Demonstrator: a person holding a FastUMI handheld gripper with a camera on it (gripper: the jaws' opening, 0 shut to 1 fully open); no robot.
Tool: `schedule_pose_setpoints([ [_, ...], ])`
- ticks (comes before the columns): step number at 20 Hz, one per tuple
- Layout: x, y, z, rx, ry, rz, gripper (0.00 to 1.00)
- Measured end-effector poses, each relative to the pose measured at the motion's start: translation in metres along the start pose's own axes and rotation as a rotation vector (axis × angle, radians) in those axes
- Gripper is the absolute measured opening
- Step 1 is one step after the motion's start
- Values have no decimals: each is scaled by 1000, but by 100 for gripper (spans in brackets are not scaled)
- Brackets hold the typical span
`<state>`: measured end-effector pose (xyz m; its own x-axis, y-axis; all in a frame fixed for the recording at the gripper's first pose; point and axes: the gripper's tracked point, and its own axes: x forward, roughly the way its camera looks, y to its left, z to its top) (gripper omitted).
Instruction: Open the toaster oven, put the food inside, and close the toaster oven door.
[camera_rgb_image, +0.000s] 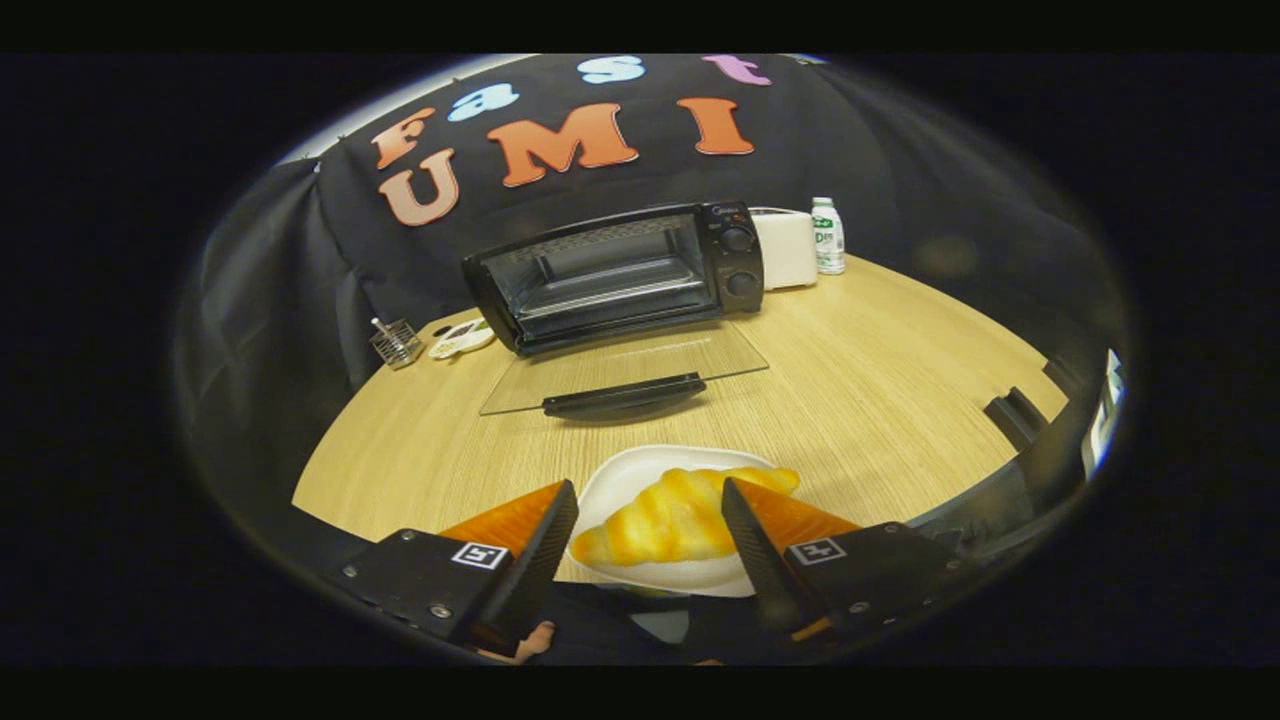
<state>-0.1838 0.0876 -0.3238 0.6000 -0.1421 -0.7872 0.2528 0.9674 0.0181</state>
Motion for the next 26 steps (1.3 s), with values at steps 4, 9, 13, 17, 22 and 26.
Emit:
schedule_pose_setpoints([
  [4,-10,-9,-12,-110,-10,-32,86],
  [9,1,-12,-45,-191,67,-32,87],
  [13,15,-15,-32,-228,74,19,87],
  [17,22,-37,-12,-149,63,-16,90],
  [22,19,-19,-13,-6,53,-59,87],
  [26,39,-21,-29,75,112,-186,87],
])
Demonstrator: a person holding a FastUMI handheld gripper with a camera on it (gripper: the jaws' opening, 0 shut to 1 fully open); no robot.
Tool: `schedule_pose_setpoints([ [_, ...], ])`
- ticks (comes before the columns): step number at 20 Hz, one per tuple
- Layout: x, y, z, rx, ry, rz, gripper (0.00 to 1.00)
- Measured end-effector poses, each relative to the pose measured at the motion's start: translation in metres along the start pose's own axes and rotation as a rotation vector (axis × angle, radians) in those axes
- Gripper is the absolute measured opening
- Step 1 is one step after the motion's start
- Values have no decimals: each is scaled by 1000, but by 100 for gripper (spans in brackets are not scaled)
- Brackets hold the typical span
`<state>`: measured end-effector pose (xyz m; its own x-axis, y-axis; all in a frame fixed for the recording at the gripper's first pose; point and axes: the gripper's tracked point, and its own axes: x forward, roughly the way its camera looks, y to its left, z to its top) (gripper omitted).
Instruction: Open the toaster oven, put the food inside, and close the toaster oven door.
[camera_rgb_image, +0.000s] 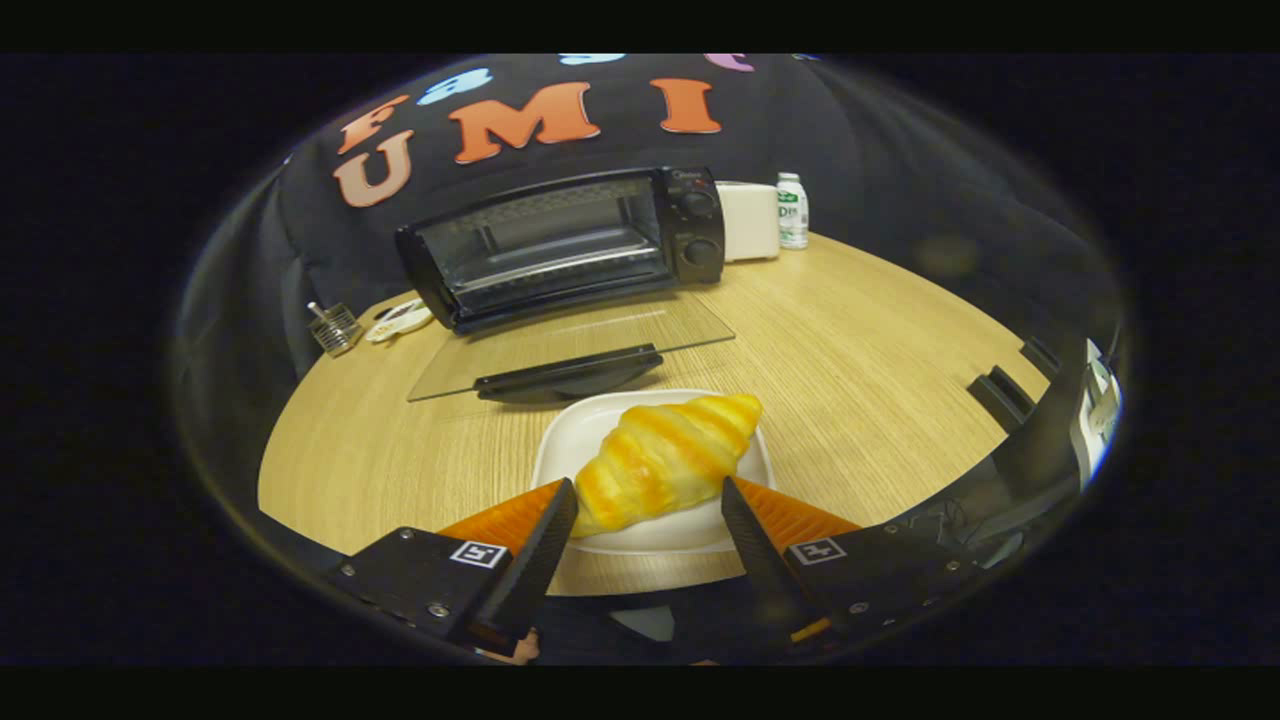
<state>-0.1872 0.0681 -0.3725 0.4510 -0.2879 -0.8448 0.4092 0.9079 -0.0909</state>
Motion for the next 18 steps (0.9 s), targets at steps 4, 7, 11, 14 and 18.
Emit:
schedule_pose_setpoints([
  [4,0,4,0,13,-3,-26,88],
  [7,-3,8,0,117,40,-5,86],
  [11,3,10,-2,190,162,-39,84],
  [14,6,11,-1,224,226,-54,85],
  [18,8,12,-4,243,248,-89,85],
])
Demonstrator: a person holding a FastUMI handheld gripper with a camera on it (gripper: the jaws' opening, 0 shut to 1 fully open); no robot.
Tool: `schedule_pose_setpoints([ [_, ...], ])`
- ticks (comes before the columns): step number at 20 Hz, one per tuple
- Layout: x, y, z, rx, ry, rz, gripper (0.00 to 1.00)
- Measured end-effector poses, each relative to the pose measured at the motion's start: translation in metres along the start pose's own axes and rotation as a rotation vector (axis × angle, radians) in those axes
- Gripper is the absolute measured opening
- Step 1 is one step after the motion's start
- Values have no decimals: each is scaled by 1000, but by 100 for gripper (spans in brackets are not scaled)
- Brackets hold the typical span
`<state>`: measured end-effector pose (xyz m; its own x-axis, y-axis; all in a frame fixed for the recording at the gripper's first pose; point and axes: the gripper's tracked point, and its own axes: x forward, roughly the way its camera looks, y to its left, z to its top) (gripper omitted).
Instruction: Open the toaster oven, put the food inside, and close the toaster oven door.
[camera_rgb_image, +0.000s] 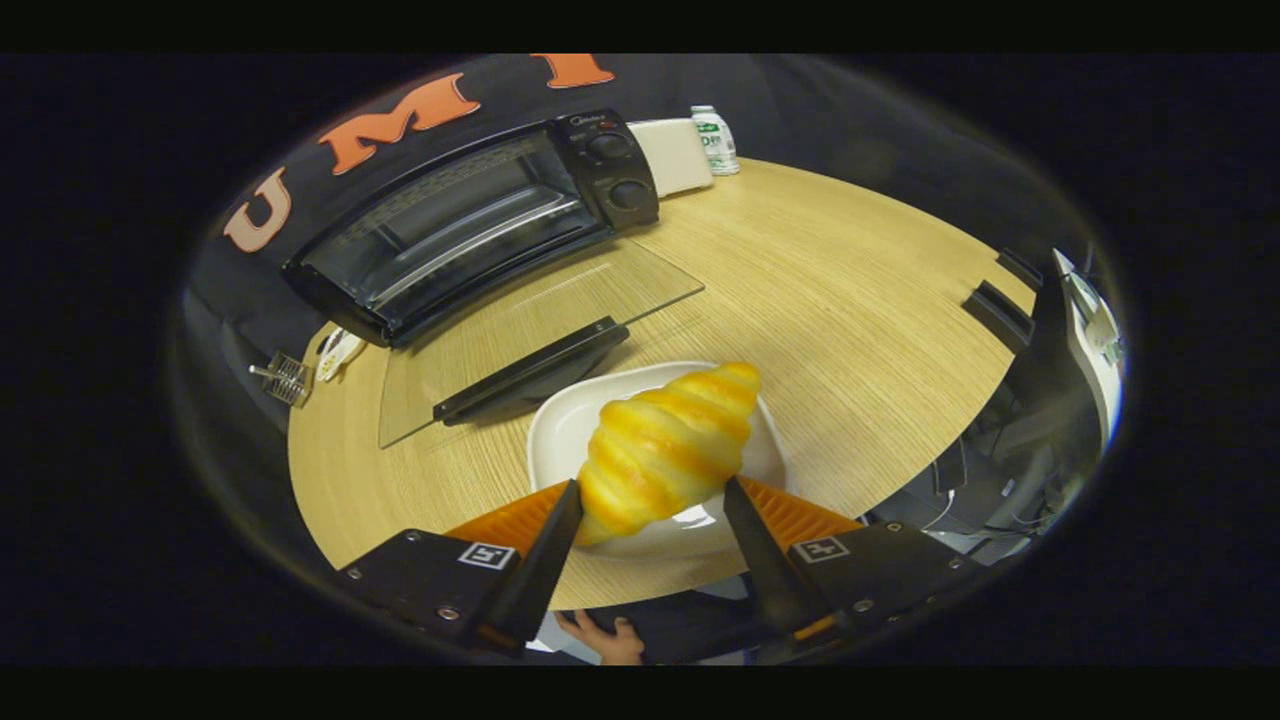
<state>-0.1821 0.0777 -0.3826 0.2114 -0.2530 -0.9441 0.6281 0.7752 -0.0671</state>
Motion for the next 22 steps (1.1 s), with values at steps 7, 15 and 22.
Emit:
schedule_pose_setpoints([
  [7,-1,-4,0,68,-31,84,58],
  [15,-8,-6,12,132,-101,213,17],
  [22,-2,-4,8,94,-49,194,21],
])
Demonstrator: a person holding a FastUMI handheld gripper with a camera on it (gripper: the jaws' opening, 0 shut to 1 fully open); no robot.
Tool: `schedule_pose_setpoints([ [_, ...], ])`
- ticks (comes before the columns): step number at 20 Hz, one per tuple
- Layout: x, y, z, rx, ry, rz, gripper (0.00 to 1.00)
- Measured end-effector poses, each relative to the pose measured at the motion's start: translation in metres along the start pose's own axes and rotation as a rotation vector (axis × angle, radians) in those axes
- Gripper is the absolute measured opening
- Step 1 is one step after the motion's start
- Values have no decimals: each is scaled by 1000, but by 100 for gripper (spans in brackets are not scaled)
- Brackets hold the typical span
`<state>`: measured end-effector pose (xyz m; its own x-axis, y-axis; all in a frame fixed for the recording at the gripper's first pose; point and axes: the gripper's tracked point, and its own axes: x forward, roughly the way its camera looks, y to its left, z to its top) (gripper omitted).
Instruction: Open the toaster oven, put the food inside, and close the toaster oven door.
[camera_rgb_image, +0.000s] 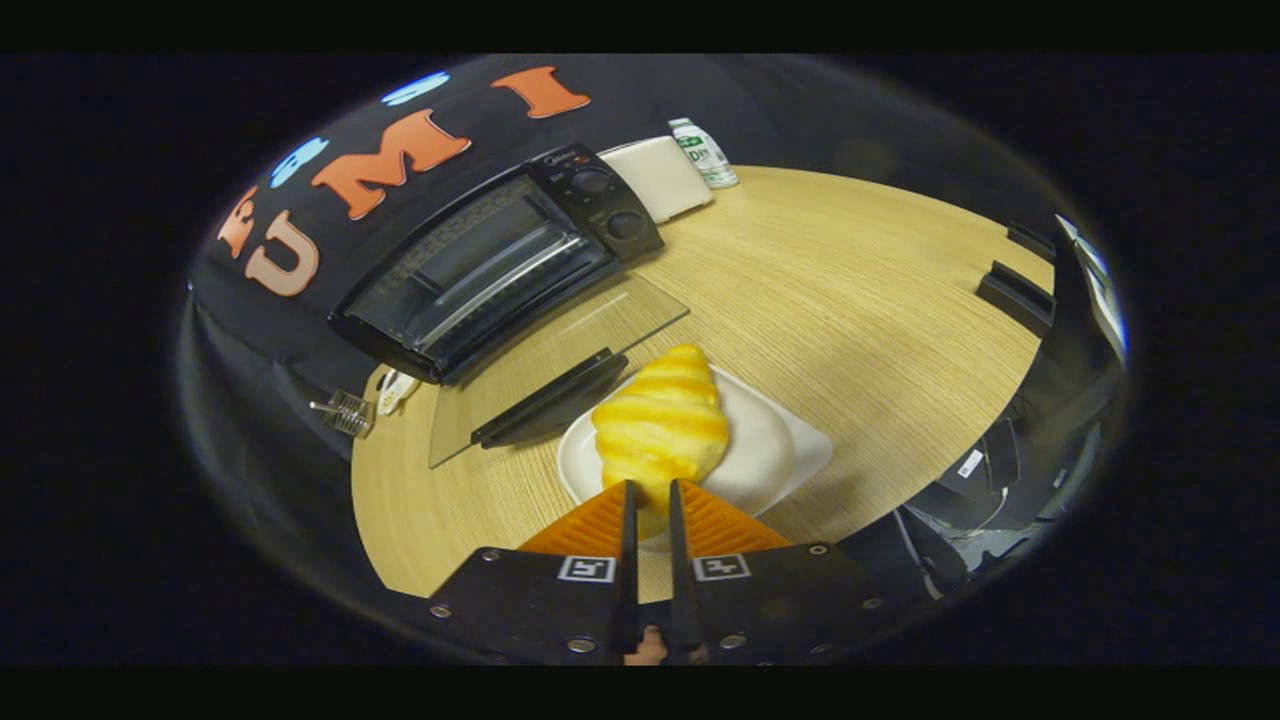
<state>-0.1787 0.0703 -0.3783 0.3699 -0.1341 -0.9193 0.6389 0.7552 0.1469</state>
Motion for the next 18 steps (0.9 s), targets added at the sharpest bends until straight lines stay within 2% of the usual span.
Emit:
schedule_pose_setpoints([
  [2,-3,1,-7,-36,26,-21,47],
  [4,4,4,-8,-62,28,-40,66],
  [6,7,7,-6,-101,20,-56,75],
  [8,12,0,-6,-113,13,-87,74],
  [11,11,0,-8,-21,34,-56,42],
  [14,-1,1,-5,-13,4,-16,28],
  [18,-15,-3,0,-13,-18,42,24],
])
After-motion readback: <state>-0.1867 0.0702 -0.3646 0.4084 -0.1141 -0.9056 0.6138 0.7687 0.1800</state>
